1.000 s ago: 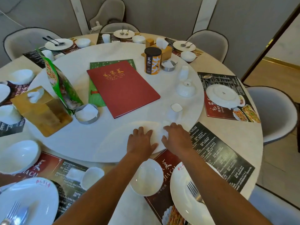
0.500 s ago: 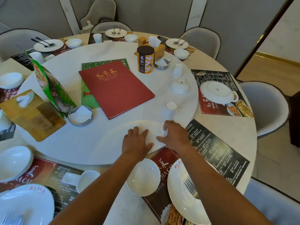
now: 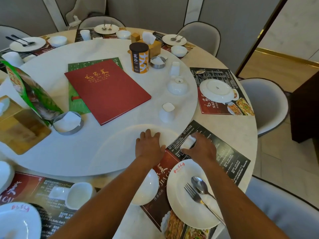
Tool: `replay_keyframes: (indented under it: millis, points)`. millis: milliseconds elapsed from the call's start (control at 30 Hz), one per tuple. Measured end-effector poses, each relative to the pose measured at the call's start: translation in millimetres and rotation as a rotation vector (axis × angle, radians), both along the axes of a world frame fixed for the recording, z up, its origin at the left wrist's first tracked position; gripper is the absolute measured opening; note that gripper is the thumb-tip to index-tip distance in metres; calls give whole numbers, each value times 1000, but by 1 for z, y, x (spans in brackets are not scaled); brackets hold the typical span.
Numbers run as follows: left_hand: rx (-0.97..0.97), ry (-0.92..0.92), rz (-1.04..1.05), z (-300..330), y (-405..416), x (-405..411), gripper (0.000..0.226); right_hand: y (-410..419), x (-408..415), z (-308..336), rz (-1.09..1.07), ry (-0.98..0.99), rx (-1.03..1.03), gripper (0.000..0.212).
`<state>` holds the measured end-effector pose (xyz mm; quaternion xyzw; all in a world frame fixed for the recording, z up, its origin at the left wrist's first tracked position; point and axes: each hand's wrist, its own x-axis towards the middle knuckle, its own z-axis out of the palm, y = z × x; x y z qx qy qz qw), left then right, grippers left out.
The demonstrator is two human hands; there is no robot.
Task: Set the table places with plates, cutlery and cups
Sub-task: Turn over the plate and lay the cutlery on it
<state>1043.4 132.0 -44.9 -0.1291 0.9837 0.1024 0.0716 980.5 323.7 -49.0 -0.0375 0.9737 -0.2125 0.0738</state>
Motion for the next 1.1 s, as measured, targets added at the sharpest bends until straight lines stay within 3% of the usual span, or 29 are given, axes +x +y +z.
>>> replay_keyframes:
  millis: [267,433,500,633,800,967,1033,1100]
  points:
    - [-14,-9,-21,1,-9,-3,65,-1,-3,1,25,-10,14,77]
    - [22,26,31,0,-13,-7,66,-36,-28,27,28,172,-81,64]
    - [25,19,63,-1,-17,-10,68,-61,-44,39,93,190,-69,68]
    - [14,4,87,0,-19,-14,72,-105,-73,50,218,127,99,90]
    - [14,-22,69,0,-21,-20,73,-119,-92,46,341,27,245,72]
    - [2,-48,40,-1,-23,-31,75,-106,-105,50,224,-98,8,70]
    - [8,-54,27,-1,-22,-35,75,-90,-111,51,51,-222,-276,74]
    - [10,-58,1,-1,-18,-40,74,-64,-113,52,-169,-398,-716,78]
